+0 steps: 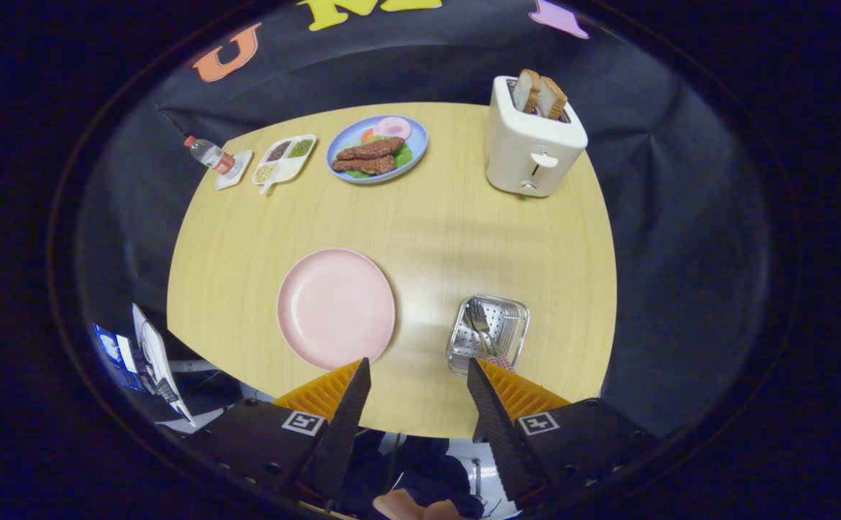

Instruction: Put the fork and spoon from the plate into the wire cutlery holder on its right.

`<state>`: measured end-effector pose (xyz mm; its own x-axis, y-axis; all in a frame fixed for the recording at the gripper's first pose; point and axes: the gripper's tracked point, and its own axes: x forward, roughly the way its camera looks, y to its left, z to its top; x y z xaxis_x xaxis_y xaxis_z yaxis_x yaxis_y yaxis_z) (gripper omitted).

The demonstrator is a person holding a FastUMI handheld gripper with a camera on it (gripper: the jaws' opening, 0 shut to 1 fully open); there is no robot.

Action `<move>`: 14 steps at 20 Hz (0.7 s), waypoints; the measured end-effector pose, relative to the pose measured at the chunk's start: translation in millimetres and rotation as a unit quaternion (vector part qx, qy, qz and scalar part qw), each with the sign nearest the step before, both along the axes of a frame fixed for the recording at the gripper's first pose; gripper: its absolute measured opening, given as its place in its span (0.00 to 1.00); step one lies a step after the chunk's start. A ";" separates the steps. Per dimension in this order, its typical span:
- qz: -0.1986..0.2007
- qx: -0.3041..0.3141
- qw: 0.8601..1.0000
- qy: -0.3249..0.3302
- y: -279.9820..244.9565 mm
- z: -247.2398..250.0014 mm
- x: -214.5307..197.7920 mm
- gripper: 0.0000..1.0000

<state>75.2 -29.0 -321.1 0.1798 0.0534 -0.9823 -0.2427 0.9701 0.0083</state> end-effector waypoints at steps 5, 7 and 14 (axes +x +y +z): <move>-0.023 -0.001 0.996 -0.081 36.7 7.8 -3.9 0.99; -0.034 0.004 0.993 -0.115 55.6 13.4 -5.4 0.97; -0.076 0.036 0.948 -0.308 113.5 78.6 0.2 0.97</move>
